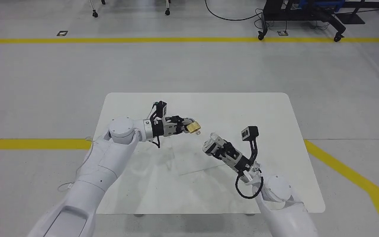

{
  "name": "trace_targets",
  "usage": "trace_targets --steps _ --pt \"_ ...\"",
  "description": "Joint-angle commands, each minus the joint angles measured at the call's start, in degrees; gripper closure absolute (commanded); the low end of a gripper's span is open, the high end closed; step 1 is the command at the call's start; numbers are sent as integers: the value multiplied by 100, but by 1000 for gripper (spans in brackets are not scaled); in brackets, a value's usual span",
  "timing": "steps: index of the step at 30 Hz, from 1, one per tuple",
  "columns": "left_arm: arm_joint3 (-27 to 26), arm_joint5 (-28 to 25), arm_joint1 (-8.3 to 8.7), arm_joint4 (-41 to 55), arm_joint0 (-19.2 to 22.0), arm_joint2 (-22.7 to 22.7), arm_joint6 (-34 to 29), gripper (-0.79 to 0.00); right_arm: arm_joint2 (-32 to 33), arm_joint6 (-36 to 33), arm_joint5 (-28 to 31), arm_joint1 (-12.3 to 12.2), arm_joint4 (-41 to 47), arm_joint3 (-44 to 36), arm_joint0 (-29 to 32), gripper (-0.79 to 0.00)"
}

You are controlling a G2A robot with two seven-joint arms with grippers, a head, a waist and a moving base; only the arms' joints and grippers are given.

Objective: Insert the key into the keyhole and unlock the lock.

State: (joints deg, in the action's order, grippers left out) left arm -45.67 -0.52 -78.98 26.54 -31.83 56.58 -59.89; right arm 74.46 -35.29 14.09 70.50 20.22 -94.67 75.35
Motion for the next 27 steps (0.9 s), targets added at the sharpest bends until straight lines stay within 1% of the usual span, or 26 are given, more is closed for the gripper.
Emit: trace_targets --steps 1,5,6,7,8,9,11,14,16,17,19,22,24,25,26,27 --pt "0 0 0 0 0 0 0 0 0 0 0 0 1 0 0 -785" --pt "0 0 0 0 0 0 0 0 0 0 0 0 1 0 0 -785" --pt "-94 -112 -2 -41 -84 1 211 0 0 0 0 0 1 0 0 -785" --pt "-227 -305 -4 -207 -190 -18 592 0 0 0 0 0 1 0 0 -785" --pt "-411 -639 -5 -420 -314 -25 1070 0 -11 7 -41 2 46 -9 19 -785" --pt "-609 -1057 -1 -686 -483 -43 1531 0 -28 -72 -170 2 186 -22 36 -785" --pt "-970 -1689 12 -1092 -821 -45 2274 0 33 -369 -489 -8 623 10 -5 -785" --pt "-1412 -2349 43 -1578 -1223 24 3053 0 149 -861 -1120 -25 1384 151 -129 -785" --pt "-1666 -2646 55 -1781 -1453 72 3443 0 201 -1142 -1481 -35 1765 246 -226 -785" --pt "-1770 -2740 58 -1794 -1544 92 3522 0 232 -1261 -1617 -40 1922 296 -272 -785" --pt "-1906 -2868 65 -1699 -1664 132 3489 0 279 -1409 -1795 -50 2092 376 -355 -785" --pt "-1959 -2919 69 -1446 -1715 174 3203 0 232 -1461 -2166 -49 2269 543 -510 -785" --pt "-1946 -2874 63 -1223 -1709 179 2984 0 181 -1431 -2305 -40 2354 664 -635 -785" --pt "-1920 -2860 58 -1097 -1703 185 2895 0 149 -1432 -2357 -35 2395 714 -686 -763" --pt "-1890 -2835 51 -969 -1691 187 2797 0 127 -1425 -2383 -31 2417 761 -733 -634" --pt "-1854 -2833 44 -833 -1677 196 2714 0 107 -1409 -2390 -27 2427 800 -774 -576"
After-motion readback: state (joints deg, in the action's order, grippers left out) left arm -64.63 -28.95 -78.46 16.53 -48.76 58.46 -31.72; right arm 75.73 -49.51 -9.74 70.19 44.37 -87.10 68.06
